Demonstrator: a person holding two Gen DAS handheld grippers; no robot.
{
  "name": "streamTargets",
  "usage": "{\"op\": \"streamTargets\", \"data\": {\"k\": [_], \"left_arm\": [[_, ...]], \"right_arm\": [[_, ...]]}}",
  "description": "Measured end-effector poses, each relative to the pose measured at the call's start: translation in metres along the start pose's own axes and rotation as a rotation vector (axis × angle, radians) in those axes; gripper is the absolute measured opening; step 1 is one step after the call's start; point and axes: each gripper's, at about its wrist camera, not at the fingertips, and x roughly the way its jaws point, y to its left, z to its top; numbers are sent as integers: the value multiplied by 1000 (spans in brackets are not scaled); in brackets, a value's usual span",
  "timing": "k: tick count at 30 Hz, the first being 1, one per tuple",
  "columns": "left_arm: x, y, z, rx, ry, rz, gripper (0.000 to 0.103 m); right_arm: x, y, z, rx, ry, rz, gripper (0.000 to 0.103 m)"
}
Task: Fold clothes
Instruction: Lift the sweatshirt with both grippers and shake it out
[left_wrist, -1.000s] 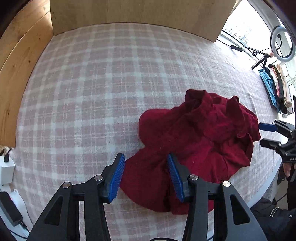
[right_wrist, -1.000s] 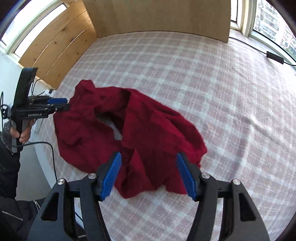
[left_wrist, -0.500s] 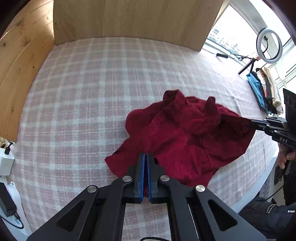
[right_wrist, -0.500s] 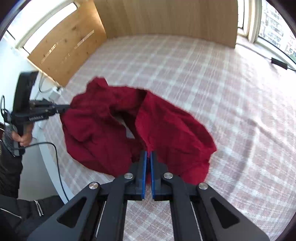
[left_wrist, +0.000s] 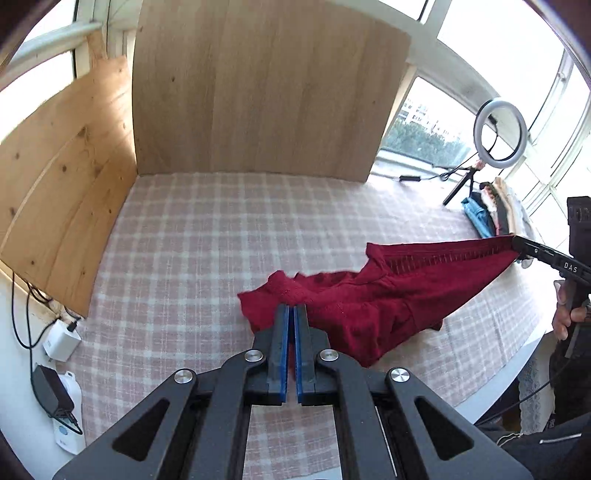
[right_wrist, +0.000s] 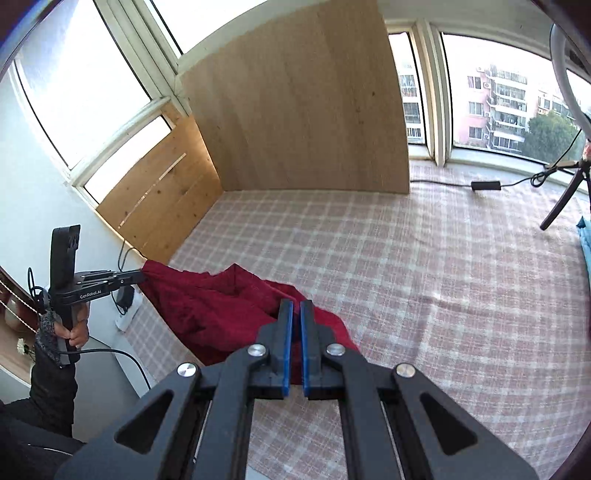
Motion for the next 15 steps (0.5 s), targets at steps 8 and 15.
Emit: {"op": "streamTargets", "data": {"k": [8,15], "left_arm": [[29,-45,85,147,-16,-9,2],[220,-54,113,137,271,53,8]], "right_arm": [[-84,-14,42,-19,-172,-82,4],[45,-158,46,169,103,-338,5]]}}
